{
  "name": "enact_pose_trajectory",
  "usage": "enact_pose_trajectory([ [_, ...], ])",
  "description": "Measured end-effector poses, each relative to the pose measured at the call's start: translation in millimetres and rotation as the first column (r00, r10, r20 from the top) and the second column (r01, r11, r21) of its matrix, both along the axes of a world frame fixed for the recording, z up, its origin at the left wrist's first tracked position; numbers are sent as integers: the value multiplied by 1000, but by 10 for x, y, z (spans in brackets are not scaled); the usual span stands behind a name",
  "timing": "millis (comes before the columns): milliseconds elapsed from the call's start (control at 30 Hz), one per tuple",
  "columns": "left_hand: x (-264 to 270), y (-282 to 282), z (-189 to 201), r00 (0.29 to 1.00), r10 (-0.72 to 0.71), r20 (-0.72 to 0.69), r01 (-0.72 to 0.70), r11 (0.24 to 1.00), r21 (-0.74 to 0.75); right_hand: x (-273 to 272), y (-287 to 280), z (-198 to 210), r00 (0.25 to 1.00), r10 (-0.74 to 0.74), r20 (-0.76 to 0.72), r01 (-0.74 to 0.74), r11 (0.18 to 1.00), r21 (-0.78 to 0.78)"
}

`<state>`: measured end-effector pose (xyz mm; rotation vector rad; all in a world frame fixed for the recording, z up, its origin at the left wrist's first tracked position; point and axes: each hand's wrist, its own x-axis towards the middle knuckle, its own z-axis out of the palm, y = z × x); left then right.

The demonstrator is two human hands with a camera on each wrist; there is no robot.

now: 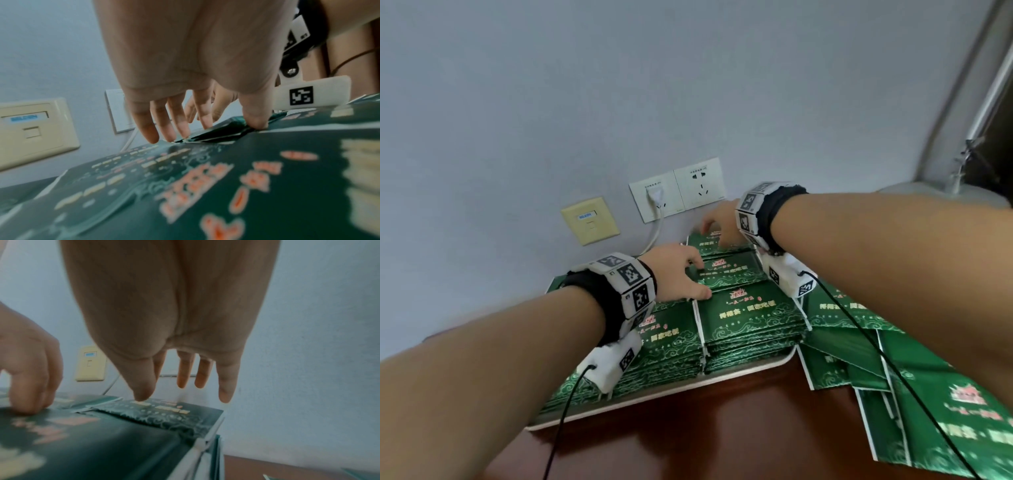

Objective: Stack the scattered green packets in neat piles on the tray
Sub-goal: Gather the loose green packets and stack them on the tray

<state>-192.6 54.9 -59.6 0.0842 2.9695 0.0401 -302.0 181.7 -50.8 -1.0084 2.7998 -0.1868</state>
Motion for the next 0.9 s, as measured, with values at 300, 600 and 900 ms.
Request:
enact_pose_trajectory([
  [300,233,192,130,996,-76,-55,77,997,12,377,399,226,999,-48,-3,47,986,159],
  [600,1046,917,50,924,-366,-109,372,927,37,1460,1202,104,986,-166,-19,164,942,292],
  [900,1666,1672,-521,844,-536,28,537,844,-17,2633,2011,-389,881,-448,-153,471,796,379],
])
